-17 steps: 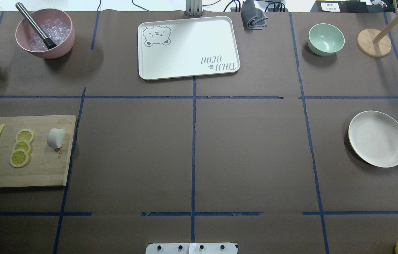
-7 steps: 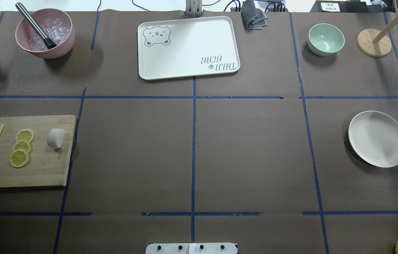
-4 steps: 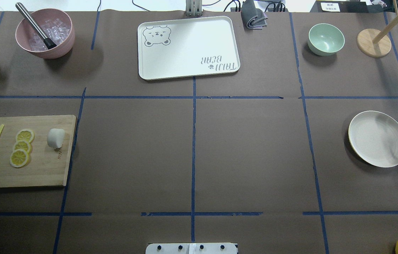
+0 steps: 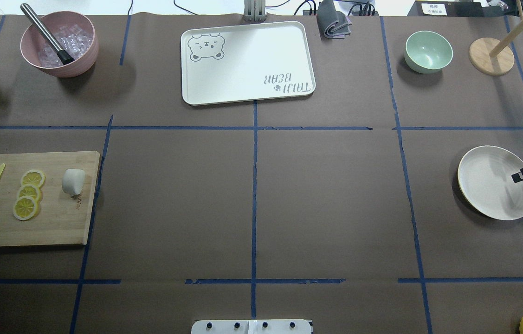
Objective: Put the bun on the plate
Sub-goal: 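Reach the right gripper to the white plate rim and grasp it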
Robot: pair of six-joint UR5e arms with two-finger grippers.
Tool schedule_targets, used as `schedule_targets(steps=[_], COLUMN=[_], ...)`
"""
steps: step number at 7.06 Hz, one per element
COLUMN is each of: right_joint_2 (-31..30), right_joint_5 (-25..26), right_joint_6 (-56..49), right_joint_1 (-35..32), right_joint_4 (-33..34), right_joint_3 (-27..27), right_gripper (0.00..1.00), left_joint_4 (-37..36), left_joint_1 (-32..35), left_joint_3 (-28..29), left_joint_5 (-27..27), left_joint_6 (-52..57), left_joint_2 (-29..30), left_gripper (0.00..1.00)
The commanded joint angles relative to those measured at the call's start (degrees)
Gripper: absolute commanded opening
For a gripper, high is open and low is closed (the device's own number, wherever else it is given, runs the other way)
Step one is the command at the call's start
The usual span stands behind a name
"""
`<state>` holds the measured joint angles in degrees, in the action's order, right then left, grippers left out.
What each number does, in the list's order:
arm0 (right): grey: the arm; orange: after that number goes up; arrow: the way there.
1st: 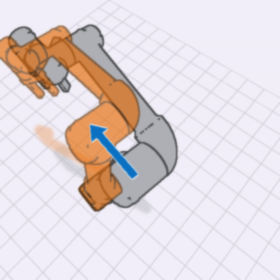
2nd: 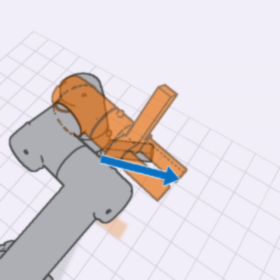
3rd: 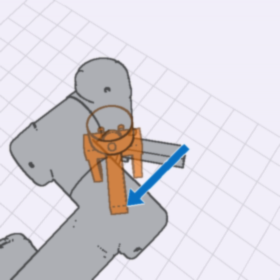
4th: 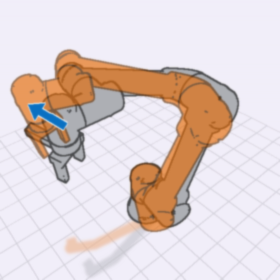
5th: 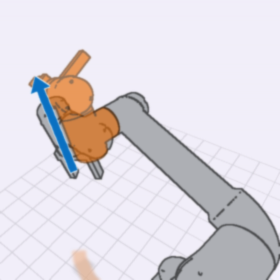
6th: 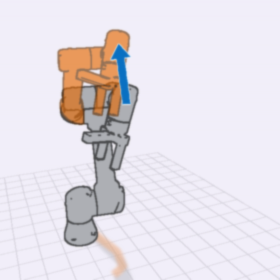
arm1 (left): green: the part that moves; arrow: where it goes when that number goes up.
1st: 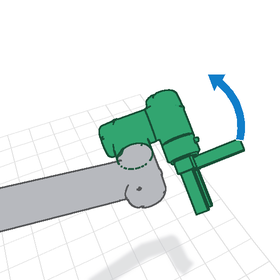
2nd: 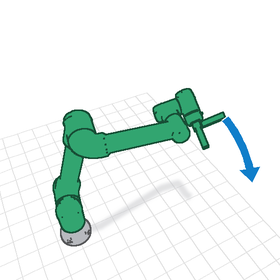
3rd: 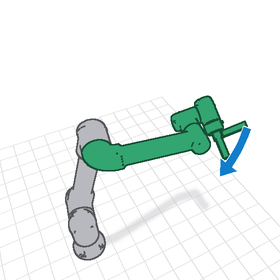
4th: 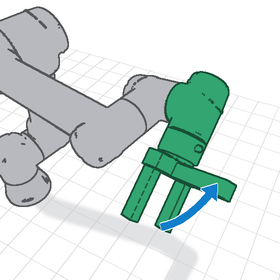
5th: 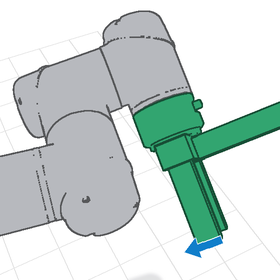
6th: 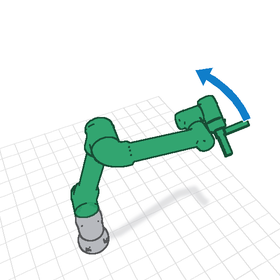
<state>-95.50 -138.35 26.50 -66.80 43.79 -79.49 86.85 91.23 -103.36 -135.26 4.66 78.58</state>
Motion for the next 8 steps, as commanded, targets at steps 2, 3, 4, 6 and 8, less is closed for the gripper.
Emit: schedule_targets(steps=[2,3,4,6,8], right_joint_2=[-0.6,-0.6,-0.3,0.4,2.5], right_joint_5=[0.7,0.6,0.5,0.1,0.0], right_joint_6=[-0.2,-0.3,-0.1,3.3,17.6], right_joint_1=[0.6,0.6,0.6,0.8,4.3], right_joint_4=[-0.2,-0.3,-0.3,-0.3,-0.2], right_joint_3=[0.0,-0.7,-1.4,-5.9,-14.2], right_gripper=[0.08,0.08,0.07,0.04,0.05], left_joint_4=[0.1,0.0,0.0,-0.3,-0.4], left_joint_1=[0.0,0.0,0.0,0.0,0.0], left_joint_3=[0.0,0.0,0.0,-0.1,-0.1], left_joint_5=[0.0,0.0,0.0,0.0,0.0], left_joint_6=[0.0,0.0,0.0,0.0,0.0], left_joint_2=[0.0,0.0,0.0,0.0,0.0], left_gripper=[1.00,1.00,1.00,1.00,1.00])
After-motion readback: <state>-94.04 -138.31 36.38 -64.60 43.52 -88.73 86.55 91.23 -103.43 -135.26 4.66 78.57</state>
